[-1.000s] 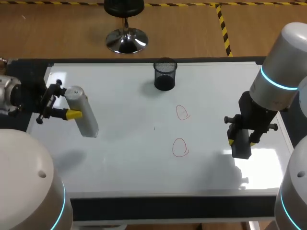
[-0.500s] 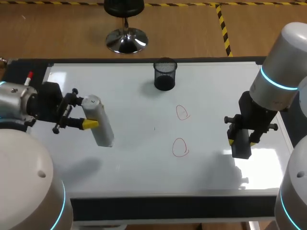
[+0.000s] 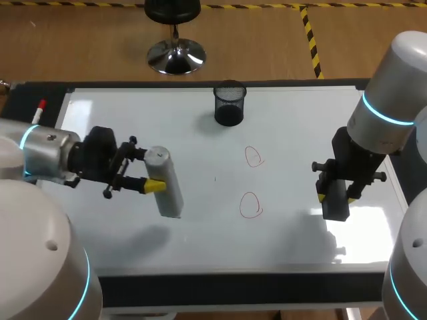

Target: Pick up the inspection probe, press it on each red-marked spot on the whiteboard one by one, put down the probe, pick up the eraser, and wipe off all the red marks.

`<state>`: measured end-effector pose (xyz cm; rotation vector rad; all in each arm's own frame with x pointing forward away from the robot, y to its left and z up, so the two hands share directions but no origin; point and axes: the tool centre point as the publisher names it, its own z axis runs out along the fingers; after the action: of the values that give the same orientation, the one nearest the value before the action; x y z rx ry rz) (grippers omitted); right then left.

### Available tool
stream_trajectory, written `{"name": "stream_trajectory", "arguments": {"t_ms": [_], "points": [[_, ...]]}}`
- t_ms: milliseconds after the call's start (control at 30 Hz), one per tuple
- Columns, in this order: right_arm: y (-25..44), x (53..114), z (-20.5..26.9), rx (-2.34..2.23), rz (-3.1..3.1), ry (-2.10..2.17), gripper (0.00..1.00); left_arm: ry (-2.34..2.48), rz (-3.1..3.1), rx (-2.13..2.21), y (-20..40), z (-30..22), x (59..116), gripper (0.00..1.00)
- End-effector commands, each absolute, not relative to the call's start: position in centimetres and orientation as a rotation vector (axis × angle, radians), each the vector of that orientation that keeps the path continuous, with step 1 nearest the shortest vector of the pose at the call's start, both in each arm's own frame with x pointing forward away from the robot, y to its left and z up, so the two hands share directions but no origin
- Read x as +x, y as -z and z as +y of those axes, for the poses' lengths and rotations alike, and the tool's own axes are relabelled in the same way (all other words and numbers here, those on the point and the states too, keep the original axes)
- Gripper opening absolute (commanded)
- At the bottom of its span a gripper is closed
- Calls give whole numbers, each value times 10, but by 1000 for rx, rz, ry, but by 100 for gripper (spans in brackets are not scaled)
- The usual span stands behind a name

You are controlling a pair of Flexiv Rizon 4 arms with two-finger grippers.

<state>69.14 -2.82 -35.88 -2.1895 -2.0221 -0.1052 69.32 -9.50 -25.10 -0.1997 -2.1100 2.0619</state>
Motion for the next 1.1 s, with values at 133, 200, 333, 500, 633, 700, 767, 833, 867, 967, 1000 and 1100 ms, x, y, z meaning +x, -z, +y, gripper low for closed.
{"name": "stream_trajectory", "arguments": {"t_ms": [133, 200, 333, 500, 633, 700, 767, 833, 867, 967, 1000, 1100], "points": [[358, 691, -29, -2188, -2023, 109, 0, -2062, -2087, -212, 254, -126, 690, 0], [358, 691, -29, -2188, -2023, 109, 0, -2062, -2082, -215, 253, -132, 688, 0], [358, 691, -29, -2188, -2023, 109, 0, -2059, -2075, -223, 253, -145, 683, 0], [358, 691, -29, -2188, -2023, 109, 0, -2062, -2081, -260, 255, -162, 679, 0], [358, 691, -29, -2188, -2023, 109, 0, -2059, -2083, -256, 257, -177, 678, 0], [358, 691, -29, -2188, -2023, 109, 0, -2055, -2081, -256, 258, -184, 677, 0], [358, 691, -29, -2188, -2023, 109, 0, -2053, -2080, -253, 258, -191, 678, 0], [358, 691, -29, -2188, -2023, 109, 0, -2051, -2077, -251, 258, -197, 678, 0], [358, 691, -29, -2188, -2023, 109, 0, -2051, -2077, -251, 258, -200, 679, 0], [358, 691, -29, -2188, -2023, 109, 0, -2050, -2075, -253, 258, -207, 680, 0], [358, 691, -29, -2188, -2023, 109, 0, -2050, -2075, -253, 258, -211, 681, 0], [358, 691, -29, -2188, -2023, 109, 0, -2045, -2077, -254, 260, -218, 684, 0]]}}
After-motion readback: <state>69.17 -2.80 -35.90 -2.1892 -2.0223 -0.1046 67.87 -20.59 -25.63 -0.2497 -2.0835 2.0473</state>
